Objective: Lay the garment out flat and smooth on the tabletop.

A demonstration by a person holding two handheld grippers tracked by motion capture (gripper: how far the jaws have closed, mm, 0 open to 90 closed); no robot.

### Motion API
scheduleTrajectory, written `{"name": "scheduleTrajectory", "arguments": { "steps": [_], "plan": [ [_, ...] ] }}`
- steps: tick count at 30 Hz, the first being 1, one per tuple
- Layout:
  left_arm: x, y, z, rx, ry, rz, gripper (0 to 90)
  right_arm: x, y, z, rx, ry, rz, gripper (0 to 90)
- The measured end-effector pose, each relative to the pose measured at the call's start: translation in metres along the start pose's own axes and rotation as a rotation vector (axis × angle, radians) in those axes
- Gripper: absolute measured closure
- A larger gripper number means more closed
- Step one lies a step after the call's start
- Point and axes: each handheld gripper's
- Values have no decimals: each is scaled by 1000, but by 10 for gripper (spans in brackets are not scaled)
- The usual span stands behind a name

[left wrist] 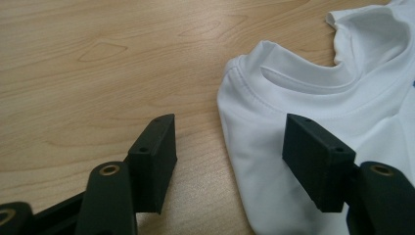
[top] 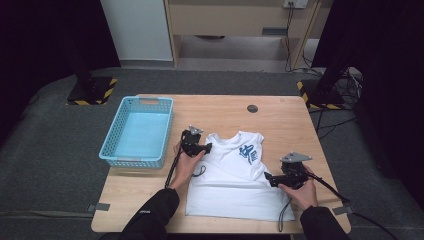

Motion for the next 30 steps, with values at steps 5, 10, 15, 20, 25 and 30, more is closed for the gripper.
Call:
{"name": "scheduleTrajectory", "arguments": {
  "steps": [5,10,15,20,25,30],
  "plan": [
    [-2,0,-7,-46,31,-2,445,-1,0,0,5,-4,10,133],
    [-2,0,-11,-56,10,-11,612,-2,-1,1,6,-5,22,136],
    [-1,1,-17,-58,-6,7,814,-2,-1,1,9,-5,24,136],
    [6,10,-17,-29,-31,68,879,-3,-1,2,13,-2,33,138],
    [20,19,-18,-26,-55,30,882,-3,-1,1,12,-4,33,139],
    [36,38,-32,-48,-86,-8,882,-4,-1,2,15,-2,40,139]
  ]
}}
Point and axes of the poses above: each handheld gripper's, and its own axes: x roughly backward along the jaws, y roughly out of its top, z roughly to its left, and after that the axes turned 4 degrees about -z, right-handed
